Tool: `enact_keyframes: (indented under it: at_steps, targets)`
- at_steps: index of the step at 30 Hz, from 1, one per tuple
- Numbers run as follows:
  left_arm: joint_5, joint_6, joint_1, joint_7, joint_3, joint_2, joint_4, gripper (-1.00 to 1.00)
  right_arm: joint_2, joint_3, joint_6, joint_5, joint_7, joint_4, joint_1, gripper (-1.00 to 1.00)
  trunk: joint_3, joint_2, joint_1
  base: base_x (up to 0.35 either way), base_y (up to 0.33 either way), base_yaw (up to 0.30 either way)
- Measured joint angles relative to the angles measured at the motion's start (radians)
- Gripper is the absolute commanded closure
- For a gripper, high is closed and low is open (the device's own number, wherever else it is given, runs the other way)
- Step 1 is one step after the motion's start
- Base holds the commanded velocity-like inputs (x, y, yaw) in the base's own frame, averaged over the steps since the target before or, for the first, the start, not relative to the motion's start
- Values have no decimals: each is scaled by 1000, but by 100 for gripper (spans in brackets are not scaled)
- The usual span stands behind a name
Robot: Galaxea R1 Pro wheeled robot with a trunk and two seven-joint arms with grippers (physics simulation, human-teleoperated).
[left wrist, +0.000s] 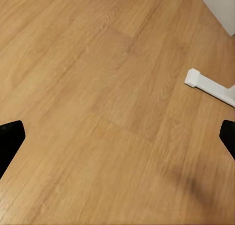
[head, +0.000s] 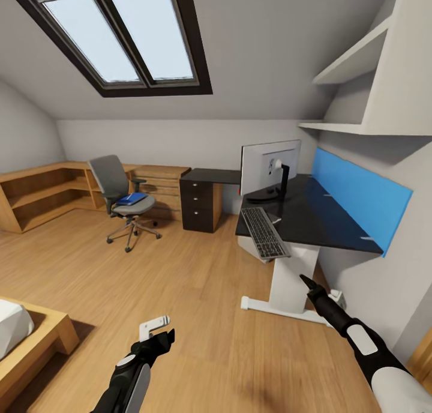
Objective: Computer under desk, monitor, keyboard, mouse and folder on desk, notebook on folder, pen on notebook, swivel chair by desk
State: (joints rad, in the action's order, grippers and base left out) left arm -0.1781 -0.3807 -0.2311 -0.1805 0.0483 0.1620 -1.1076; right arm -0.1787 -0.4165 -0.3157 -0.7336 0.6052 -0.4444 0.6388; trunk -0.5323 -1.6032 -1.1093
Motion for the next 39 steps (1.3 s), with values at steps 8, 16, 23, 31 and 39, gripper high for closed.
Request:
enact_keyframes:
  at_steps: [8,16,23,31,39]
  targets:
    - [0,0,0,0,0,0,0,-100,-7,0,1,1,1,-1,0,-100,-25,-56,-31,0,0,0]
    - [0,0,0,-1,0,0,3,-100,-8,2,5,4,2,-3,0,-100,-50,-112,-61,0,0,0]
    - [0,0,0,-1,0,0,4,-100,-3,5,5,0,8,-7,0,-100,-72,-161,-88,0,0,0]
    - [0,0,0,-1,0,0,4,-100,1,3,-2,-7,9,-7,0,-100,-97,-217,-119,0,0,0]
    - [0,0,0,-1,0,0,4,-100,2,0,-16,-35,16,-7,0,-100,-122,-273,-150,0,0,0]
